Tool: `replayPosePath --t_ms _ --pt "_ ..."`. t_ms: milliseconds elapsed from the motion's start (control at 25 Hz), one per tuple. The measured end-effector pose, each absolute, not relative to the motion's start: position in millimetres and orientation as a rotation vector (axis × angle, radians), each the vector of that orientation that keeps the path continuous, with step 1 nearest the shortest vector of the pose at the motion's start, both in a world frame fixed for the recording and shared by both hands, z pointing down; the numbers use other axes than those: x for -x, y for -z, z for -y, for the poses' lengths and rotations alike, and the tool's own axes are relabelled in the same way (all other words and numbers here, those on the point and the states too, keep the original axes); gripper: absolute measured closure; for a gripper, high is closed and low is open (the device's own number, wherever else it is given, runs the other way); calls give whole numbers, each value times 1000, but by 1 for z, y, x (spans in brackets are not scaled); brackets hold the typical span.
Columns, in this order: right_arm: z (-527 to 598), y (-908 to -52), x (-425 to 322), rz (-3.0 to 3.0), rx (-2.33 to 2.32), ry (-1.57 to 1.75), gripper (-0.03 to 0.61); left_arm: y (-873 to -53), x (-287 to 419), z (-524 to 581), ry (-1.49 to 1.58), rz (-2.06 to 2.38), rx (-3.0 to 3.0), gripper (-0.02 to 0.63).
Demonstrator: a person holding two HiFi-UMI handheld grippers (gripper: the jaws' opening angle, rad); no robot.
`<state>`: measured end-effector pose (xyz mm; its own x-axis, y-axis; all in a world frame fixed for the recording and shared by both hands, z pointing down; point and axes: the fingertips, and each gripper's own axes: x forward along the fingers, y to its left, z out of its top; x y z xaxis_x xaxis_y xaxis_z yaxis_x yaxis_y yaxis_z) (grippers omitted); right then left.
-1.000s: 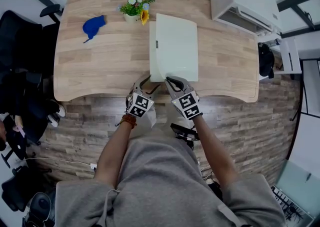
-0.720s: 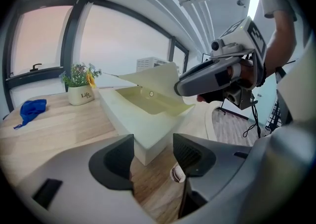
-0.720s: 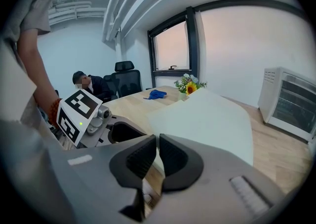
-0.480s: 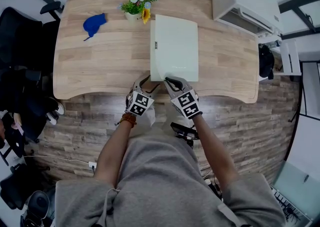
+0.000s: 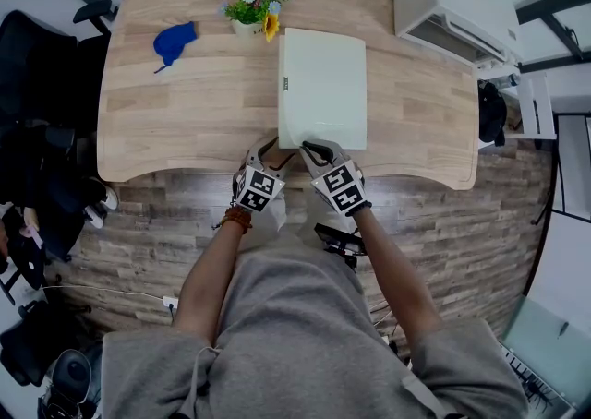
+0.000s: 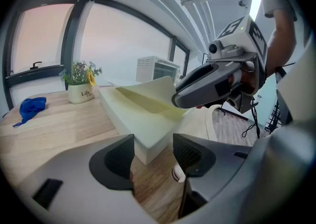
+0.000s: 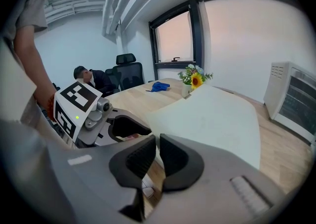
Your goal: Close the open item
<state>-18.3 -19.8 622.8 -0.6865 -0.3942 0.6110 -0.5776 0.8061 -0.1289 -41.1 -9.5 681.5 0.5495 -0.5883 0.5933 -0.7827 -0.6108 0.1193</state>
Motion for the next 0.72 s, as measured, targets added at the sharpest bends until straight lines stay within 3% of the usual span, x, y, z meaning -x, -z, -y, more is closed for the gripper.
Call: replayPosePath --t_ms 720 --pt "15 -654 26 2280 -608 -437 541 -688 42 11 -747 1095 -2401 379"
